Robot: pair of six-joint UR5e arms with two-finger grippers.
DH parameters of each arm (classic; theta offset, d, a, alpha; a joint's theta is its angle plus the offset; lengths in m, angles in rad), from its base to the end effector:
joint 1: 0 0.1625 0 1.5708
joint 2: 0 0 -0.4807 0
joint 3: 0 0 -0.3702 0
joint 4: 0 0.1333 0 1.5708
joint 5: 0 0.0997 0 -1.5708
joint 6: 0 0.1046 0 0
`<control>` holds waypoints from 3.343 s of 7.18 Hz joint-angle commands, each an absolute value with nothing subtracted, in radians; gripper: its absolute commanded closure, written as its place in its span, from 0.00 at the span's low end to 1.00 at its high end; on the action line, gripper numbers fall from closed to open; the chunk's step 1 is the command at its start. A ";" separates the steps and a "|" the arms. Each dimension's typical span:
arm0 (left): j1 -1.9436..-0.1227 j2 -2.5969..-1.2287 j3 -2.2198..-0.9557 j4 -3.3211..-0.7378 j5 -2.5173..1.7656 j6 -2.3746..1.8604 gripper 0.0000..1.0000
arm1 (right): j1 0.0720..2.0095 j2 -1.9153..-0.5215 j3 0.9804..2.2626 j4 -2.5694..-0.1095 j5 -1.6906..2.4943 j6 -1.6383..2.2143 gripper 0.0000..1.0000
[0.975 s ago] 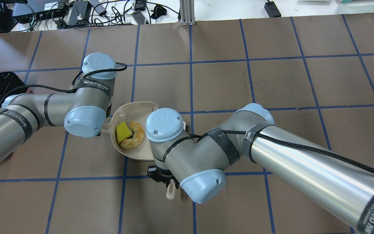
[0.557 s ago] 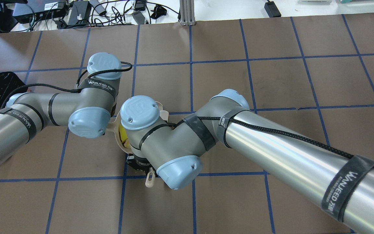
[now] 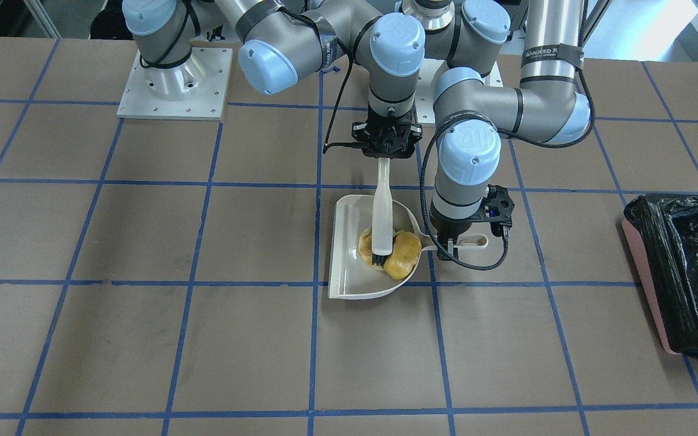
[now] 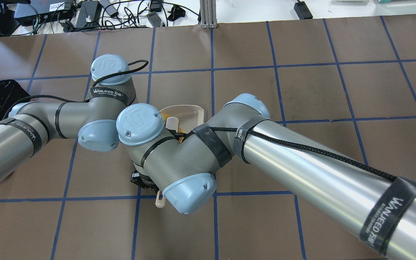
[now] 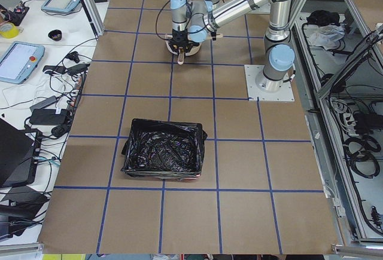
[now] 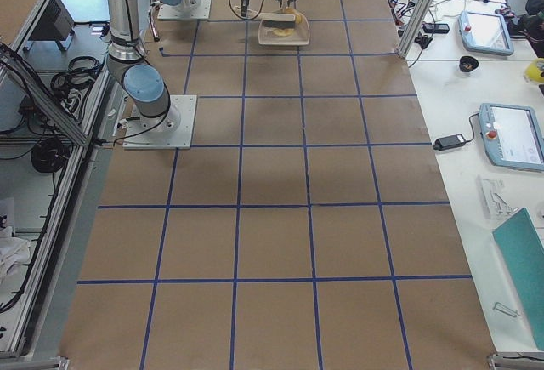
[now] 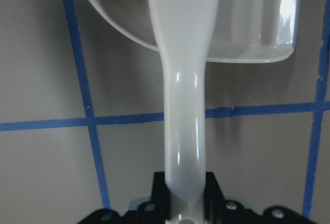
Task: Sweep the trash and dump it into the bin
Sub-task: 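Carry the loaded dustpan toward the black bin with the left gripper while the right withdraws, then tip the dustpan over the black bin with the left gripper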
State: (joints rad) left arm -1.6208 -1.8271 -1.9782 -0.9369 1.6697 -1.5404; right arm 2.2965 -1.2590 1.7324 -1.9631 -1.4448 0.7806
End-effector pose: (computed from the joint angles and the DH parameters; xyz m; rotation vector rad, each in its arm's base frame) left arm -0.1483 -0.5032 0.2924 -2.0667 2.2432 -0.0760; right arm 0.4864 -0.3276 0.3397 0.0929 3.0956 0.2253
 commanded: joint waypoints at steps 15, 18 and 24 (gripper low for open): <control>-0.912 -1.853 -1.473 -1.396 1.622 -0.889 1.00 | 1.522 -1.493 1.776 -1.724 -1.680 -0.087 1.00; -0.760 -1.894 -1.389 -1.431 1.615 -0.714 1.00 | 1.390 -1.441 1.775 -1.820 -1.699 -0.225 1.00; -0.664 -2.132 -1.079 -1.411 1.634 -0.588 1.00 | 1.227 -1.304 1.799 -1.896 -1.744 -0.336 1.00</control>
